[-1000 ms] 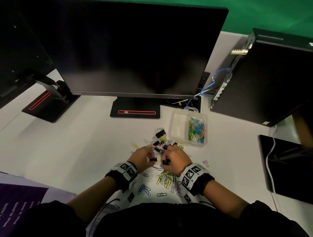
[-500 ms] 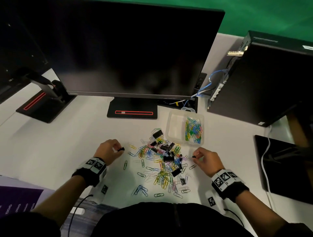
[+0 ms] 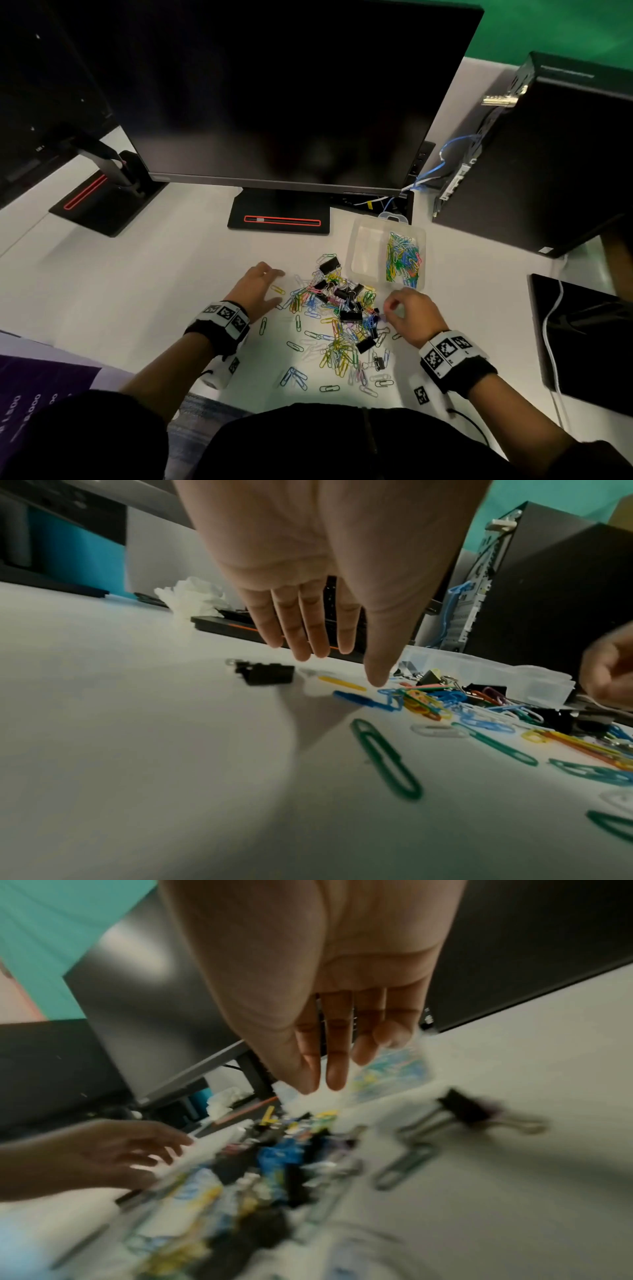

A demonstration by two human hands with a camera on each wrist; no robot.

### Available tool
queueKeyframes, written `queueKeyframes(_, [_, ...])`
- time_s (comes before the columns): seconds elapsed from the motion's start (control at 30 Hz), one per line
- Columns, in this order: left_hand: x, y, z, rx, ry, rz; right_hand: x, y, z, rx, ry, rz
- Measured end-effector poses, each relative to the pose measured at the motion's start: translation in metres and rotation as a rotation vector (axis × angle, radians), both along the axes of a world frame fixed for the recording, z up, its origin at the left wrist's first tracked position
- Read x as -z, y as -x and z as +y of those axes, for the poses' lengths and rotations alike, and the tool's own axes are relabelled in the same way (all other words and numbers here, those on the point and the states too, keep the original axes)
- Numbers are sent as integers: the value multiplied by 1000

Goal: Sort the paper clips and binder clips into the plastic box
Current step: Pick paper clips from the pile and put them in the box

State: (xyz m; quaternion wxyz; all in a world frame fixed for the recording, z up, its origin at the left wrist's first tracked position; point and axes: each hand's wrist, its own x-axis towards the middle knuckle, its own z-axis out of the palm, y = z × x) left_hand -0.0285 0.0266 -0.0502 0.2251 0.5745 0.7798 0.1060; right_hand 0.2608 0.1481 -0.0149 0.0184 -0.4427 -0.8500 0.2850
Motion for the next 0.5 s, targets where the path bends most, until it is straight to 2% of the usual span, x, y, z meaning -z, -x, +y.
queueKeyframes(0.1, [4,-9,12,68,70,34,-6,32,-13,-155,41,102])
queueKeyframes(0.23, [8,-23,21,206,127,165,-6,67,-24,-256,73,123])
queueKeyframes(0.33, [9,-32,15,239,102,195,-3,81,-28,-278,68,59])
queueKeyframes(0.5, [10,-41,-15,209,40,118,5,94,-40,-356,68,-83])
